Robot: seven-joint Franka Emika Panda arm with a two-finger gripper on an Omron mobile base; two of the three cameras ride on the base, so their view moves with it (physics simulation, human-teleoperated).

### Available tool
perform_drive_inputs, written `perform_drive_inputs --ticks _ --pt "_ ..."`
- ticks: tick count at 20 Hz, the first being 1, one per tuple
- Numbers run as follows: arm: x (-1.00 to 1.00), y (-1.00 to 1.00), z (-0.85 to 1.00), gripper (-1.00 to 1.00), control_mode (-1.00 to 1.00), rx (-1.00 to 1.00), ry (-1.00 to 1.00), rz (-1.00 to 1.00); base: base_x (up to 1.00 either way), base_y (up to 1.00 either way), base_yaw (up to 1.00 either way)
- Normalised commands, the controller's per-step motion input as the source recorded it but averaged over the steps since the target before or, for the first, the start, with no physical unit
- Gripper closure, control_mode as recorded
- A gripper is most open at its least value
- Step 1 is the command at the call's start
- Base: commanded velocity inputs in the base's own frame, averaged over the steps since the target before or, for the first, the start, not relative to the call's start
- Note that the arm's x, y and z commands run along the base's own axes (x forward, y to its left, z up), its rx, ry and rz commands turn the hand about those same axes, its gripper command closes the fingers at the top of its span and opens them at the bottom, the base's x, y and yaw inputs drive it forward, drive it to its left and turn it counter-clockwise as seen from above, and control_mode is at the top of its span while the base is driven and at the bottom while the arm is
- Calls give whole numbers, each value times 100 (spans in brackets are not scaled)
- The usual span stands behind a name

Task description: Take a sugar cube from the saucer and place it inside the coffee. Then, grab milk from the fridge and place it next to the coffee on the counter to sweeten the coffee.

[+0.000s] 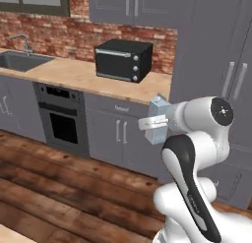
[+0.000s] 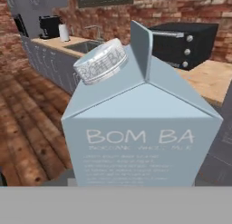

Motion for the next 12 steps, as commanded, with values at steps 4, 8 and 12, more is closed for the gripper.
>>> perform_drive_inputs --ticks 4,8,12 --pt "0 0 0 100 100 0 0 0 100 0 46" --pt "0 0 0 100 100 0 0 0 100 11 40" --pt "0 0 0 100 100 0 0 0 100 33 36"
